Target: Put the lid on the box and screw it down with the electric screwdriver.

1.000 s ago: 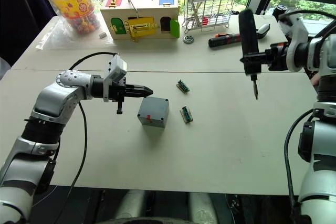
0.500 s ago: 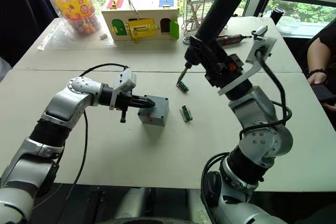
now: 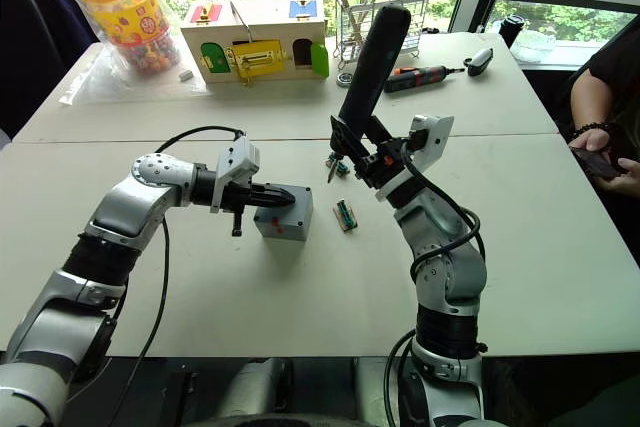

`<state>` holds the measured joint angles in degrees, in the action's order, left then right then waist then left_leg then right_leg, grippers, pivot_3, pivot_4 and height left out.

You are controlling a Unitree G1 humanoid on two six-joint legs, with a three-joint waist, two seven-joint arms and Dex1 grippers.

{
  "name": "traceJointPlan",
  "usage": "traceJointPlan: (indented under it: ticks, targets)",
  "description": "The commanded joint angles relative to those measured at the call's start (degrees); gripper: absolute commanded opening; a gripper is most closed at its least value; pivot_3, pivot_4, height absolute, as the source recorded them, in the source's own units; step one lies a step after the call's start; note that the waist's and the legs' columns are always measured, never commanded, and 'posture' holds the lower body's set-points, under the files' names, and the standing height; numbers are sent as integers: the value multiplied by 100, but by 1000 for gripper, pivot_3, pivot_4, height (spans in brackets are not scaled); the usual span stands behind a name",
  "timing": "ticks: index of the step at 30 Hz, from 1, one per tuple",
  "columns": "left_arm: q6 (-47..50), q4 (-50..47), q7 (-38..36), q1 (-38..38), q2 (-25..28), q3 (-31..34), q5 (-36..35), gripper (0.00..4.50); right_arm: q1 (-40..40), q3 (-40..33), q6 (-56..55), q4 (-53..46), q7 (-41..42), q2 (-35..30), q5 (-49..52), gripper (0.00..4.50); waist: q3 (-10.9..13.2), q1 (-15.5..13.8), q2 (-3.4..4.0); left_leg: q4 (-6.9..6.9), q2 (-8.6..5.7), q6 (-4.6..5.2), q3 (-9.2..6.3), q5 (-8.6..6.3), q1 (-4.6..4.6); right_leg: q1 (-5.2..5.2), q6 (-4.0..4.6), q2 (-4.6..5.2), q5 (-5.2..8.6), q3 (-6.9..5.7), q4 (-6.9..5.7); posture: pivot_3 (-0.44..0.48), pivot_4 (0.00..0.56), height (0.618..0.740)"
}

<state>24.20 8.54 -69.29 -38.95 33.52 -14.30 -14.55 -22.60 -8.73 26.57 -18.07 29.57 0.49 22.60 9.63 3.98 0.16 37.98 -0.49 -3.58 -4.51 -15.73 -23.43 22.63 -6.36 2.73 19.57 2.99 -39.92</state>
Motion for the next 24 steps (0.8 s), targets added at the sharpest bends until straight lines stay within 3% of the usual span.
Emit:
traceJointPlan:
  ticks: [1, 24]
  targets:
    - [61, 105, 49, 179, 99, -87, 206, 0, -158, 223, -401, -89, -14, -1, 110, 1837, 0, 0, 0, 0, 0, 0, 0, 0, 0, 0, 0, 0, 0, 0, 0, 0, 150, 740]
    - [84, 72, 180, 246, 152, -24, 215, 0, -175, 792, -1163, 773, -198, -48, 27, 1837, 0, -2, 0, 1, 8, 1, -2, -1, 6, -8, 0, 0, 0, 0, 0, 0, 150, 740]
